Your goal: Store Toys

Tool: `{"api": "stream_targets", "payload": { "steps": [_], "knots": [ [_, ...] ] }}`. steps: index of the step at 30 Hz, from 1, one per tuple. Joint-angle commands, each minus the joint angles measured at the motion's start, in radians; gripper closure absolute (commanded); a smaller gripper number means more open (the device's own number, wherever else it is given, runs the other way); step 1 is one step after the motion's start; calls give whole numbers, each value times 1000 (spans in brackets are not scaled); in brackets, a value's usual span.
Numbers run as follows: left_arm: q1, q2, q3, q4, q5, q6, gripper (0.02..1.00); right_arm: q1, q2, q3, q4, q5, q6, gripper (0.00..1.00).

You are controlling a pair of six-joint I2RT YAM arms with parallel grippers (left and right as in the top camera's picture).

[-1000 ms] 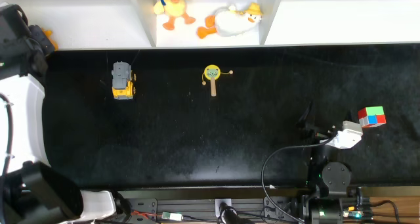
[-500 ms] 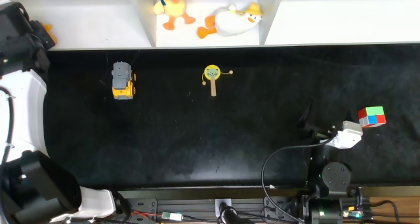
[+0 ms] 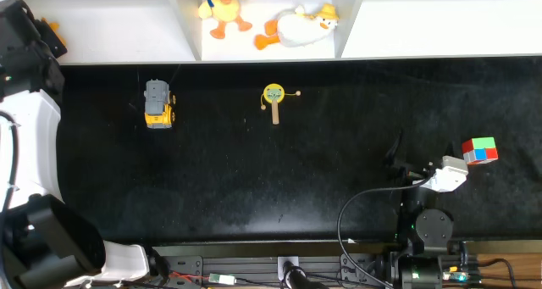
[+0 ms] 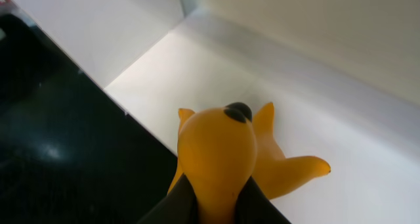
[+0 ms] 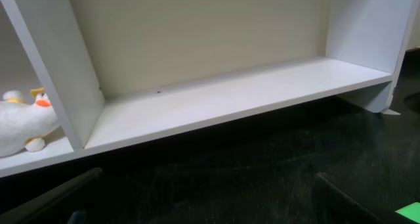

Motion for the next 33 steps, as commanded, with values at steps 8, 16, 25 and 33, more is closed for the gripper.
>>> {"api": "stream_targets", "payload": {
  "steps": [8,16,25,33],
  "knots": [
    [-11,32,1,53,21,16,936,-1,-10,-13,7,2,-3,5],
    [-11,92,1,57,68,12,908,-1,-10,-13,7,2,-3,7],
    [-5,101,2,28,68,13,901,-1,-10,-13,8,2,-3,7],
    [-5,70,12,-14,59,16,901,-1,-10,-13,7,2,-3,5]
  ]
}}
